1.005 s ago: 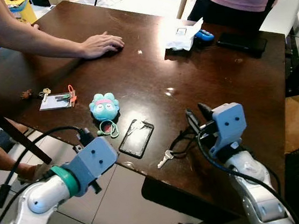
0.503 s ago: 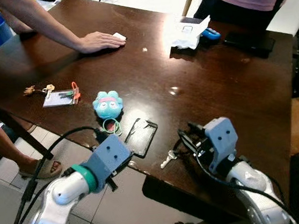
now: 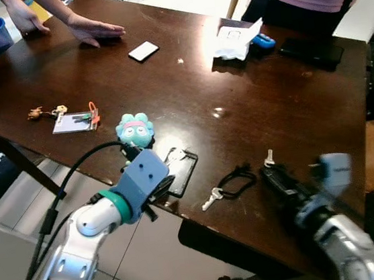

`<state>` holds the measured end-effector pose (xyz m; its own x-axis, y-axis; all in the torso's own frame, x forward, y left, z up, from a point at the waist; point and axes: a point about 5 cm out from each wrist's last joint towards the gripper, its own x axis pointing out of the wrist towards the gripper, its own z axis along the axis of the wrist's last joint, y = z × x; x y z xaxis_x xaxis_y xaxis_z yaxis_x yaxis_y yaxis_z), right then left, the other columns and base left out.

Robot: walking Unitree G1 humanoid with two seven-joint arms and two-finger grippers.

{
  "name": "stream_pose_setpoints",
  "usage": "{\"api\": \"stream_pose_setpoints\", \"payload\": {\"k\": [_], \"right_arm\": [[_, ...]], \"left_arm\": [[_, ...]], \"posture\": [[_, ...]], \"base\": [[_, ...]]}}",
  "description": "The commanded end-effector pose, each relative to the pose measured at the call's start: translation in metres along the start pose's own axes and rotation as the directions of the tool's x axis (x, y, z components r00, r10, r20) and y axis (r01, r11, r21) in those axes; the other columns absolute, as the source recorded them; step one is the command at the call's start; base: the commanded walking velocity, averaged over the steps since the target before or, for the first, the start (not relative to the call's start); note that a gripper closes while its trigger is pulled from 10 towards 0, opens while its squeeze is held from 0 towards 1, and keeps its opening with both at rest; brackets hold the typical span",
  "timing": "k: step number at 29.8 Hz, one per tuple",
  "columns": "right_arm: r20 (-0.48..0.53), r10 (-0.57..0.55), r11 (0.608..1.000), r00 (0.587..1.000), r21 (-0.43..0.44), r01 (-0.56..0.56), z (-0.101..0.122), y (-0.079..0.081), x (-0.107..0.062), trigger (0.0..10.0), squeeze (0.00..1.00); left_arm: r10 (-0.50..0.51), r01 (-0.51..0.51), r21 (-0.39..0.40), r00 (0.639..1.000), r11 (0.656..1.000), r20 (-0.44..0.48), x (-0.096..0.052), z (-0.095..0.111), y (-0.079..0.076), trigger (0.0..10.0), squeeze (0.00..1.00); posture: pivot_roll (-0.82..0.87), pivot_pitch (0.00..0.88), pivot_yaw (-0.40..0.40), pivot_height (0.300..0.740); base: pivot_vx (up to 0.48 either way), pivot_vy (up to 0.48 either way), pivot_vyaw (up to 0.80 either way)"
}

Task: Hang keys on a hook

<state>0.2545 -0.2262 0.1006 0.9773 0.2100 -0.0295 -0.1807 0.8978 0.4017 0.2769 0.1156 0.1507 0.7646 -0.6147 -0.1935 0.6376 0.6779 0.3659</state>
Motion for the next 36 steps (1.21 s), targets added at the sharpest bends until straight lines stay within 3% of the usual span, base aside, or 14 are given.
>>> {"api": "stream_pose_setpoints", "payload": {"k": [1, 5, 9, 16, 18, 20, 24, 26, 27, 30, 31, 32, 34, 36], "right_arm": [[-0.112, 0.005, 1.000, 0.994, 0.026, -0.002, -0.024, -0.002, -0.007, 10.0, 0.00], [-0.144, 0.035, 0.999, 0.989, 0.017, -0.033, -0.030, 0.002, -0.008, 10.0, 0.00], [-0.211, 0.132, 0.991, 0.969, -0.010, -0.137, -0.035, 0.016, -0.006, 10.0, 0.00], [-0.238, 0.258, 0.953, 0.936, -0.097, -0.287, -0.011, 0.032, -0.009, 10.0, 0.00], [-0.274, 0.216, 0.953, 0.937, -0.151, -0.264, -0.006, 0.017, -0.014, 10.0, 0.00], [-0.274, 0.216, 0.953, 0.937, -0.151, -0.264, -0.006, 0.017, -0.014, 10.0, 0.00], [-0.365, 0.185, 0.933, 0.912, -0.225, -0.279, -0.012, 0.000, -0.027, 10.0, 0.00], [-0.336, 0.134, 0.952, 0.932, -0.217, -0.215, -0.009, -0.009, -0.026, 10.0, 0.00], [-0.274, 0.053, 0.978, 0.960, -0.180, -0.105, -0.003, -0.022, -0.024, 10.0, 0.00], [-0.248, 0.026, 0.984, 0.968, -0.162, -0.068, 0.000, -0.026, -0.023, 10.0, 0.00], [-0.156, -0.003, 0.997, 0.988, -0.075, -0.008, 0.012, -0.031, -0.022, 10.0, 0.00], [-0.156, -0.003, 0.997, 0.988, -0.075, -0.008, 0.012, -0.031, -0.022, 10.0, 0.00], [0.001, 0.014, 0.991, 1.000, 0.132, -0.014, 0.034, -0.043, -0.030, 10.0, 0.00], [0.047, 0.024, 0.983, 0.999, 0.183, -0.033, 0.040, -0.049, -0.037, 10.0, 0.00]], "left_arm": [[-0.015, 0.015, -0.011, 1.000, 1.000, -0.008, 0.000, -0.002, -0.006, 10.0, 0.00], [-0.015, 0.015, -0.011, 1.000, 1.000, -0.006, 0.001, -0.001, -0.006, 10.0, 0.00], [-0.007, 0.007, -0.017, 1.000, 1.000, -0.010, 0.000, -0.002, -0.006, 10.0, 0.00], [-0.002, 0.002, -0.026, 1.000, 1.000, -0.011, 0.000, -0.002, -0.007, 10.0, 0.00], [0.000, 0.000, -0.033, 1.000, 0.999, -0.013, 0.001, -0.002, -0.009, 10.0, 0.00], [0.000, 0.000, -0.033, 1.000, 0.999, -0.013, 0.001, -0.002, -0.009, 10.0, 0.00], [-0.003, 0.003, -0.035, 1.000, 0.999, -0.015, 0.001, -0.002, -0.011, 10.0, 0.00], [-0.002, 0.001, -0.036, 1.000, 0.999, -0.016, 0.001, -0.003, -0.011, 10.0, 0.00], [-0.001, 0.000, -0.038, 1.000, 0.999, -0.018, 0.001, -0.003, -0.011, 10.0, 0.00], [-0.001, 0.000, -0.038, 1.000, 0.999, -0.019, 0.001, -0.003, -0.011, 10.0, 0.00], [-0.001, 0.000, -0.040, 1.000, 0.999, -0.020, 0.001, -0.004, -0.011, 10.0, 0.00], [-0.001, 0.000, -0.040, 1.000, 0.999, -0.020, 0.001, -0.004, -0.011, 10.0, 0.00], [-0.003, 0.003, -0.041, 1.000, 0.999, -0.022, 0.002, -0.004, -0.012, 10.0, 0.00], [-0.004, 0.003, -0.041, 1.000, 0.999, -0.022, 0.002, -0.004, -0.012, 10.0, 0.00]], "posture": [[0.01, 0.150, 0.102, 0.740], [0.01, 0.150, 0.102, 0.740], [0.01, 0.153, 0.104, 0.740], [0.01, 0.160, 0.094, 0.740], [0.01, 0.165, 0.092, 0.740], [0.01, 0.165, 0.092, 0.740], [0.01, 0.170, 0.090, 0.740], [0.01, 0.169, 0.088, 0.740], [0.01, 0.170, 0.087, 0.740], [0.01, 0.170, 0.087, 0.740], [0.01, 0.170, 0.088, 0.740], [0.01, 0.170, 0.088, 0.740], [0.01, 0.170, 0.090, 0.740], [0.01, 0.170, 0.090, 0.740]], "base": [[0.000, 0.000, 0.00], [0.000, 0.000, 0.00], [0.000, 0.000, 0.00], [0.000, 0.000, 0.00], [0.000, 0.000, 0.00], [0.000, 0.000, 0.00], [0.000, 0.000, 0.00], [0.000, 0.000, 0.00], [0.000, 0.000, 0.00], [0.000, 0.000, 0.00], [0.000, 0.000, 0.00], [0.000, 0.000, 0.00], [0.000, 0.000, 0.00], [0.000, 0.000, 0.00]]}}
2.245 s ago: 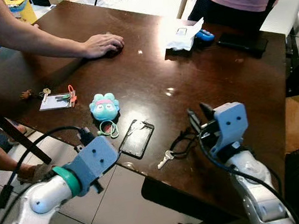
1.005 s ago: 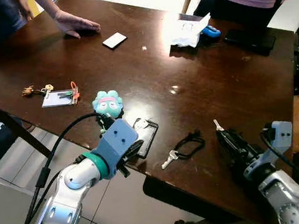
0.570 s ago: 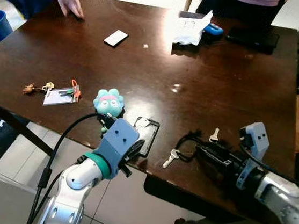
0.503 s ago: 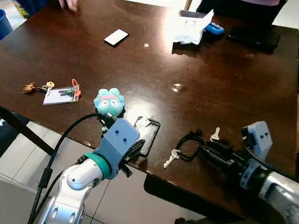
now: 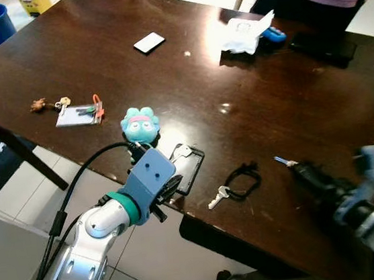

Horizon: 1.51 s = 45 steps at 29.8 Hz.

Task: Hang keys on a hook

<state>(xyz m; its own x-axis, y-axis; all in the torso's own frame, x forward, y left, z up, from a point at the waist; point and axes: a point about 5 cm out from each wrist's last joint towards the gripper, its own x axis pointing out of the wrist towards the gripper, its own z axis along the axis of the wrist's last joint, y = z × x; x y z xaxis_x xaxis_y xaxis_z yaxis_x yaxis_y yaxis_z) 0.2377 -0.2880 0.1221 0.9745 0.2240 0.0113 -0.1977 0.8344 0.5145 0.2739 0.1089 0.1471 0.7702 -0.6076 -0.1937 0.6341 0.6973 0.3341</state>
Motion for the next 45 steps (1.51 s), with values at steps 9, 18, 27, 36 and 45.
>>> {"api": "stream_pose_setpoints", "payload": {"k": [9, 18, 27, 36, 45], "right_arm": [[0.145, -0.120, 0.990, 0.982, 0.091, 0.108, 0.018, -0.031, -0.024, 10.0, 0.00], [-0.156, -0.177, 0.916, 0.972, -0.387, 0.105, -0.008, -0.028, -0.016, 10.0, 0.00], [-0.187, -0.129, 0.923, 0.974, -0.381, 0.049, -0.013, -0.022, -0.003, 10.0, 0.00], [-0.103, -0.020, 0.955, 0.994, -0.296, -0.011, -0.010, -0.005, 0.008, 10.0, 0.00], [-0.179, 0.005, 0.949, 0.984, -0.309, -0.061, -0.028, 0.001, 0.013, 10.0, 0.00]], "left_arm": [[-0.014, 0.014, -0.003, 1.000, 1.000, -0.022, -0.001, -0.004, -0.004, 10.0, 0.00], [-0.020, 0.020, -0.001, 1.000, 1.000, -0.023, 0.000, -0.003, -0.004, 10.0, 0.00], [-0.016, 0.016, -0.003, 0.999, 1.000, -0.029, -0.001, -0.004, -0.005, 10.0, 0.00], [-0.008, 0.008, -0.008, 0.999, 1.000, -0.036, -0.002, -0.006, -0.005, 10.0, 0.00], [-0.006, 0.005, -0.015, 1.000, 1.000, -0.030, -0.002, -0.005, -0.005, 10.0, 0.00]], "posture": [[0.01, 0.176, 0.097, 0.740], [0.00, 0.181, 0.099, 0.740], [0.02, 0.186, 0.098, 0.740], [0.02, 0.192, 0.102, 0.740], [0.03, 0.195, 0.098, 0.740]], "base": [[0.000, 0.000, 0.00], [0.000, 0.000, 0.00], [0.000, 0.000, 0.00], [0.000, 0.000, 0.00], [0.000, 0.000, 0.00]]}}
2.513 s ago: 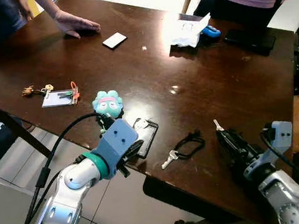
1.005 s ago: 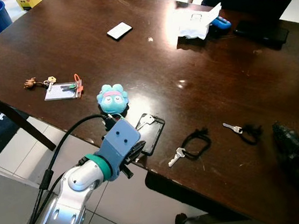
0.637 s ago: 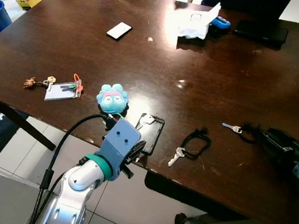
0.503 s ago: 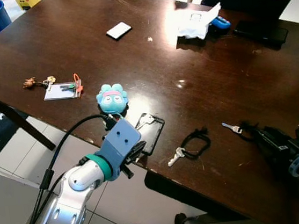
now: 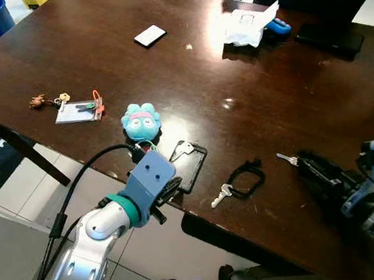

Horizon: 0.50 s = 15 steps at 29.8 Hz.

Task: Hang keys on a hook

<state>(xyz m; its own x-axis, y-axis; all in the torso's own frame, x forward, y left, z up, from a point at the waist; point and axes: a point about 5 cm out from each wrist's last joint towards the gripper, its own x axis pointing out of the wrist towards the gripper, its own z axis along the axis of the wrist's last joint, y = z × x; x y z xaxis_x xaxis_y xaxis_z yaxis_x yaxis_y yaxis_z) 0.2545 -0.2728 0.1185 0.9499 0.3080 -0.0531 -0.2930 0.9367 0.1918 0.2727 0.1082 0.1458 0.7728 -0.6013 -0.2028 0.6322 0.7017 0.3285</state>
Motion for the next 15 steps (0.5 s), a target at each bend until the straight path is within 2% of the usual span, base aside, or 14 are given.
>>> {"api": "stream_pose_setpoints", "payload": {"k": [1, 5, 6, 7, 8, 15], "right_arm": [[-0.103, -0.002, 1.000, 0.995, 0.030, 0.005, -0.0251, 0.0026, -0.0054, 10.0, 0.00], [-0.119, -0.001, 1.000, 0.993, 0.029, 0.005, -0.0301, 0.0038, -0.0072, 10.0, 0.00], [-0.126, -0.003, 1.000, 0.992, 0.029, 0.006, -0.0320, 0.0045, -0.0078, 2.8, 0.00], [-0.126, -0.003, 1.000, 0.992, 0.029, 0.006, -0.0320, 0.0045, -0.0078, 2.8, 0.00], [-0.129, -0.004, 1.000, 0.992, 0.030, 0.008, -0.0330, 0.0052, -0.0086, 0.0, 0.00], [-0.131, -0.012, 0.999, 0.991, 0.037, 0.017, -0.0346, 0.0049, -0.0100, 0.0, 0.00]], "left_arm": [[-0.008, 0.008, -0.009, 1.000, 1.000, -0.020, -0.0022, -0.0041, -0.0036, 10.0, 0.00], [-0.006, 0.006, -0.010, 1.000, 1.000, -0.023, -0.0036, -0.0047, -0.0042, 10.0, 0.00], [-0.005, 0.005, -0.011, 1.000, 1.000, -0.025, -0.0039, -0.0052, -0.0040, 10.0, 0.00], [-0.005, 0.005, -0.011, 1.000, 1.000, -0.025, -0.0039, -0.0052, -0.0040, 10.0, 0.00], [-0.005, 0.005, -0.011, 1.000, 1.000, -0.026, -0.0041, -0.0053, -0.0040, 10.0, 0.00], [-0.006, 0.006, -0.011, 1.000, 1.000, -0.027, -0.0035, -0.0053, -0.0040, 10.0, 0.00]], "posture": [[0.03, 0.195, 0.098, 0.740], [0.03, 0.197, 0.097, 0.740], [0.03, 0.197, 0.097, 0.740], [0.03, 0.197, 0.097, 0.740], [0.03, 0.200, 0.098, 0.740], [0.03, 0.200, 0.099, 0.740]], "base": [[0.000, 0.000, 0.00], [0.000, 0.000, 0.00], [0.000, 0.000, 0.00], [0.000, 0.000, 0.00], [0.000, 0.000, 0.00], [0.000, 0.000, 0.00]]}}
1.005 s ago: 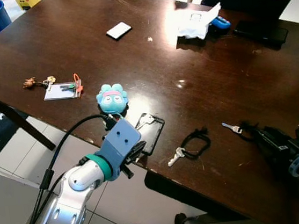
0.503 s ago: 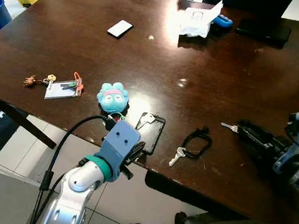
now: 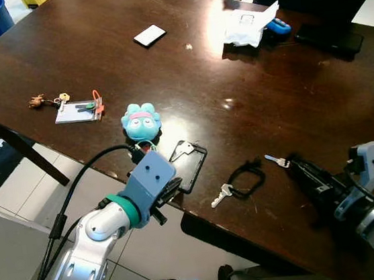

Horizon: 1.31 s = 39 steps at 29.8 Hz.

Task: Hang keys on a hook

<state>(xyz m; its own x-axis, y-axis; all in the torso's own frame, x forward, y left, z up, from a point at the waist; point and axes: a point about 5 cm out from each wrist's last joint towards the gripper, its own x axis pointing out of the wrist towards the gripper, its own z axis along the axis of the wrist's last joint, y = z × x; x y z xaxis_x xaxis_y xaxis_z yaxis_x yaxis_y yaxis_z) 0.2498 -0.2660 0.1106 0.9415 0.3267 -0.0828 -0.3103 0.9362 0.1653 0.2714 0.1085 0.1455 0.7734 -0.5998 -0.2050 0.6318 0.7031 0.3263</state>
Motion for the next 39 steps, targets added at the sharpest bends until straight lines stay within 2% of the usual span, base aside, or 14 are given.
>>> {"api": "stream_pose_setpoints", "payload": {"k": [1, 7, 13, 14, 16, 17, 20, 22, 25, 27, 28, 30, 34, 39], "right_arm": [[-0.099, -0.023, 0.997, 0.995, 0.066, 0.029, -0.025, -0.001, -0.007, 0.0, 0.00], [-0.091, -0.034, 0.996, 0.995, 0.079, 0.042, -0.025, -0.002, -0.006, 0.0, 0.00], [-0.006, 0.031, 0.989, 1.000, 0.146, -0.030, -0.010, 0.010, -0.001, 0.0, 0.00], [0.009, 0.132, 0.977, 0.991, 0.169, -0.132, -0.004, 0.023, -0.005, 0.0, 0.00], [0.017, 0.208, 0.961, 0.978, 0.184, -0.208, 0.001, 0.033, -0.008, 0.0, 0.00], [-0.005, 0.261, 0.951, 0.965, 0.174, -0.256, 0.000, 0.041, -0.013, 10.0, 0.00], [-0.023, 0.287, 0.946, 0.958, 0.166, -0.279, -0.002, 0.046, -0.016, 10.0, 0.00], [-0.065, 0.230, 0.965, 0.971, 0.141, -0.219, -0.010, 0.038, -0.017, 10.0, 0.00], [-0.081, 0.186, 0.977, 0.979, 0.126, -0.175, -0.015, 0.032, -0.013, 10.0, 0.00], [-0.081, 0.186, 0.977, 0.979, 0.126, -0.175, -0.015, 0.032, -0.013, 10.0, 0.00], [-0.084, 0.164, 0.981, 0.983, 0.120, -0.154, -0.016, 0.029, -0.010, 10.0, 0.00], [-0.084, 0.164, 0.981, 0.983, 0.120, -0.154, -0.016, 0.029, -0.010, 10.0, 0.00], [-0.105, 0.119, 0.989, 0.987, 0.105, -0.109, -0.018, 0.024, 0.001, 10.0, 0.00], [-0.108, 0.115, 0.989, 0.988, 0.105, -0.103, -0.018, 0.023, 0.001, 10.0, 0.00]], "left_arm": [[-0.007, 0.007, -0.009, 1.000, 1.000, -0.024, -0.002, -0.005, -0.003, 10.0, 0.00], [-0.007, 0.006, -0.009, 1.000, 1.000, -0.027, -0.002, -0.006, -0.003, 10.0, 0.00], [-0.001, 0.000, -0.013, 1.000, 1.000, -0.025, -0.004, -0.004, -0.001, 10.0, 0.00], [0.003, -0.003, -0.027, 1.000, 1.000, -0.025, -0.008, -0.001, 0.003, 10.0, 0.00], [0.004, -0.005, -0.037, 1.000, 0.999, -0.024, -0.011, 0.002, 0.005, 10.0, 0.00], [-0.024, 0.022, -0.084, 0.999, 0.996, -0.026, -0.020, 0.005, 0.006, 10.0, 0.00], [-0.054, 0.051, -0.119, 0.998, 0.992, -0.027, -0.028, 0.007, 0.005, 10.0, 0.00], [-0.127, 0.116, -0.219, 0.991, 0.969, -0.039, -0.037, 0.005, -0.003, 10.0, 0.00], [-0.111, 0.089, -0.310, 0.992, 0.947, -0.054, -0.031, 0.003, -0.006, 10.0, 0.00], [-0.111, 0.089, -0.310, 0.992, 0.947, -0.054, -0.031, 0.003, -0.006, 10.0, 0.00], [-0.051, 0.029, -0.345, 0.997, 0.938, -0.054, -0.021, 0.007, -0.005, 10.0, 0.00], [-0.051, 0.029, -0.345, 0.997, 0.938, -0.054, -0.021, 0.007, -0.005, 10.0, 0.00], [0.178, -0.183, -0.308, 0.983, 0.933, -0.045, 0.027, 0.031, 0.012, 10.0, 0.00], [0.208, -0.206, -0.248, 0.978, 0.946, -0.021, 0.034, 0.038, 0.015, 10.0, 0.00]], "posture": [[0.03, 0.200, 0.099, 0.740], [0.03, 0.199, 0.098, 0.740], [0.03, 0.199, 0.098, 0.740], [0.02, 0.202, 0.103, 0.740], [0.02, 0.202, 0.103, 0.740], [0.01, 0.200, 0.109, 0.740], [0.01, 0.200, 0.109, 0.740], [0.01, 0.194, 0.108, 0.740], [0.01, 0.184, 0.106, 0.740], [0.01, 0.184, 0.106, 0.740], [0.01, 0.179, 0.105, 0.740], [0.01, 0.179, 0.105, 0.740], [0.01, 0.158, 0.097, 0.740], [0.01, 0.156, 0.099, 0.740]], "base": [[0.000, 0.000, 0.00], [0.000, 0.000, 0.00], [0.000, 0.000, 0.00], [0.000, 0.000, 0.00], [0.000, 0.000, 0.00], [0.000, 0.000, 0.00], [0.000, 0.000, 0.00], [0.000, 0.000, 0.00], [0.000, 0.000, 0.00], [0.000, 0.000, 0.00], [0.000, 0.000, 0.00], [0.000, 0.000, 0.00], [0.000, 0.000, 0.00], [0.000, 0.000, 0.00]]}}
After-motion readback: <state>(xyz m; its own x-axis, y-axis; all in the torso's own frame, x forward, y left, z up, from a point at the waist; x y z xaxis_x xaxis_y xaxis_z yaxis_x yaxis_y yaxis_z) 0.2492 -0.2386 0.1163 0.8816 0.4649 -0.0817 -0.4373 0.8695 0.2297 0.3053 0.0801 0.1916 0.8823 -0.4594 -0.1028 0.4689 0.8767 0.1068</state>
